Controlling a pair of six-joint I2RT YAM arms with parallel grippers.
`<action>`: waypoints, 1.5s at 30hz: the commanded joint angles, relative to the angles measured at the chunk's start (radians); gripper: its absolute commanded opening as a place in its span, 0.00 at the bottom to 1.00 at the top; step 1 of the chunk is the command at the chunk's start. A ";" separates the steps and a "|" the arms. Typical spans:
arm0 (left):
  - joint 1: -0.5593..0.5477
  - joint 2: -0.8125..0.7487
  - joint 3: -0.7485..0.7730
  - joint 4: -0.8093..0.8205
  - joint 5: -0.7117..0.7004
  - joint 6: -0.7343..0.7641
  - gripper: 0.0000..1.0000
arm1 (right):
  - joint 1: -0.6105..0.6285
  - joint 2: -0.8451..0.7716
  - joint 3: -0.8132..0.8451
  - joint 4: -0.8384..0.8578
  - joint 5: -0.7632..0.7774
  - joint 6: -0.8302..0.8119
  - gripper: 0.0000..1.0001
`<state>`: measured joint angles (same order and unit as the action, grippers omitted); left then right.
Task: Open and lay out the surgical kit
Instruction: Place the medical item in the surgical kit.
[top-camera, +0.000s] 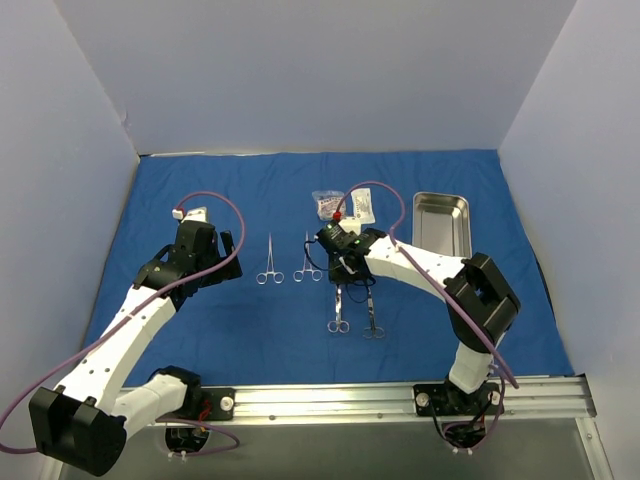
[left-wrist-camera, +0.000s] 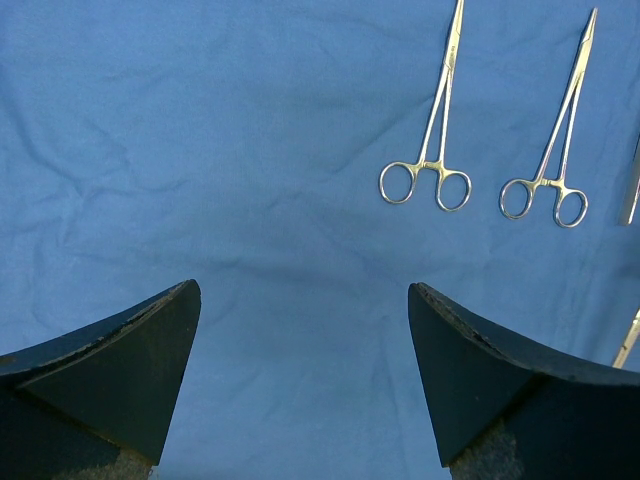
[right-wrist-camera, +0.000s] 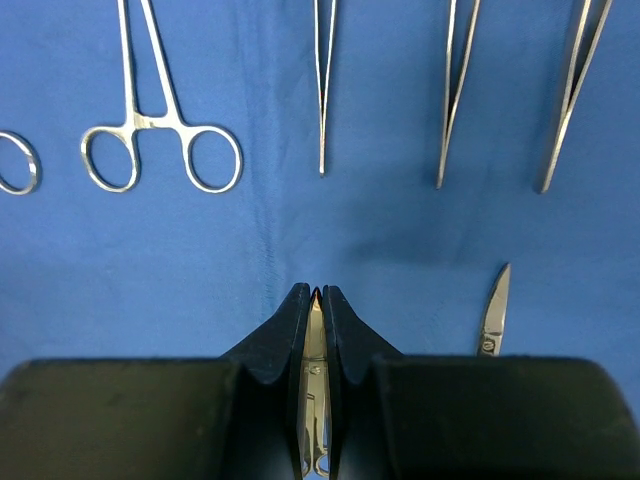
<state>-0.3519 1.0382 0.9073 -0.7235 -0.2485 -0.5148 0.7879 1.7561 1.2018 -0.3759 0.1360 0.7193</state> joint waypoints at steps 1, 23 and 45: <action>0.005 0.000 0.028 0.036 -0.009 0.012 0.94 | 0.019 0.029 0.005 -0.034 0.057 0.016 0.00; 0.005 0.003 0.024 0.041 -0.012 0.007 0.94 | 0.034 0.103 -0.008 -0.063 0.071 0.006 0.00; 0.005 -0.004 0.070 0.009 -0.017 0.002 0.94 | 0.019 -0.009 0.085 -0.084 0.099 -0.012 0.41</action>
<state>-0.3519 1.0447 0.9112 -0.7261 -0.2504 -0.5148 0.8173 1.8462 1.2129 -0.4164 0.1738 0.7254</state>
